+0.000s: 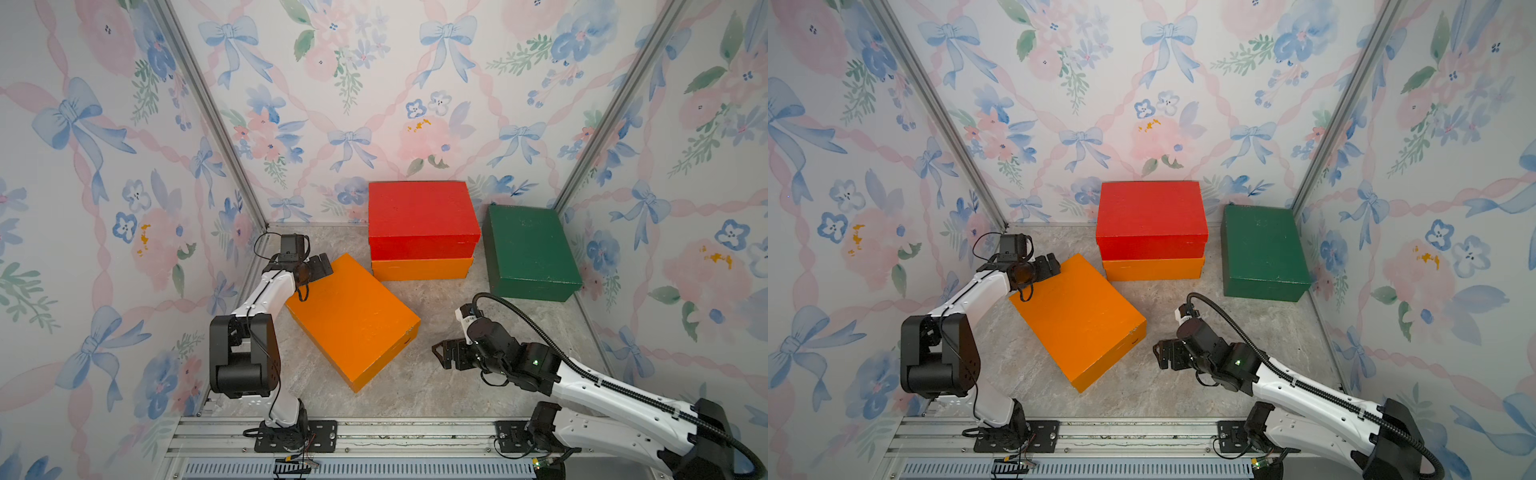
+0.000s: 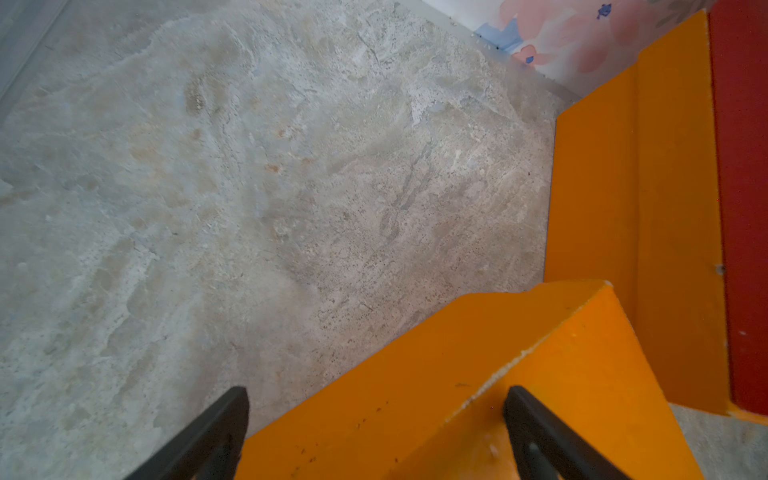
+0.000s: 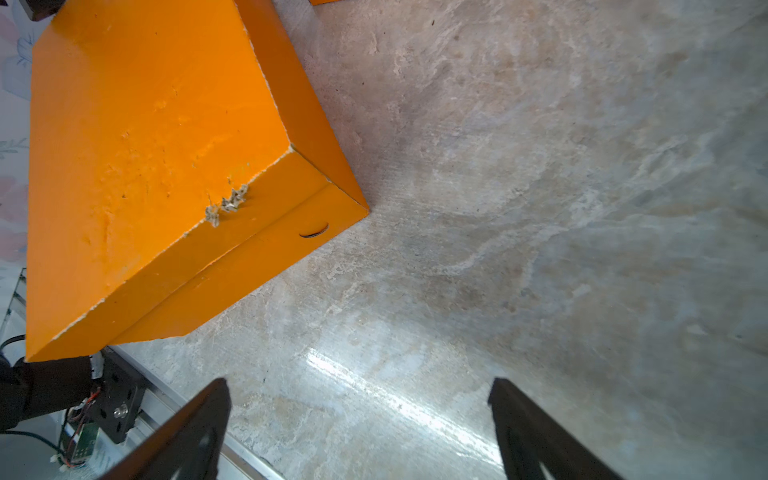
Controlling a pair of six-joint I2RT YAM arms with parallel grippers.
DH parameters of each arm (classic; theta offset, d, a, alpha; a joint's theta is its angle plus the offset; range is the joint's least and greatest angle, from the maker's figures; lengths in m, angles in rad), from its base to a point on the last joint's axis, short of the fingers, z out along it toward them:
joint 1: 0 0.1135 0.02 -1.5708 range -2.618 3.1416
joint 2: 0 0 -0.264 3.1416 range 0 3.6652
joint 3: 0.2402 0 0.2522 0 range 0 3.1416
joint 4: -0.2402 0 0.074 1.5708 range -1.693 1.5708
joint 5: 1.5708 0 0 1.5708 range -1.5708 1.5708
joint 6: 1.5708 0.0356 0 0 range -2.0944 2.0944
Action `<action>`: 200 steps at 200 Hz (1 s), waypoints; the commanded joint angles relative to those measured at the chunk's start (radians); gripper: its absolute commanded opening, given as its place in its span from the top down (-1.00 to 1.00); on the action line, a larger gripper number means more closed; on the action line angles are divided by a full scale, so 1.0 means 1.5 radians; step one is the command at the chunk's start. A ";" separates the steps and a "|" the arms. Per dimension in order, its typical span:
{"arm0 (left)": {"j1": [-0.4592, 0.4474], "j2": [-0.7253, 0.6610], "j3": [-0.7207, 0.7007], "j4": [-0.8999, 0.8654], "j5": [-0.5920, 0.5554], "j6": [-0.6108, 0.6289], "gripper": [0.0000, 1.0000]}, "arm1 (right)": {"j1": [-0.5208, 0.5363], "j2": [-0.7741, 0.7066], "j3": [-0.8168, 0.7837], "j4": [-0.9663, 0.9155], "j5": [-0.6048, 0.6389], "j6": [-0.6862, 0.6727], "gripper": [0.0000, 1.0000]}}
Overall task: Stack the shoeboxes
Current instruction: Move the shoebox to the center of the board.
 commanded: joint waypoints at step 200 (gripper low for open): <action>-0.120 -0.248 -0.211 -0.022 0.087 -0.069 -0.96 | 0.033 0.012 -0.071 0.117 -0.089 0.145 -0.94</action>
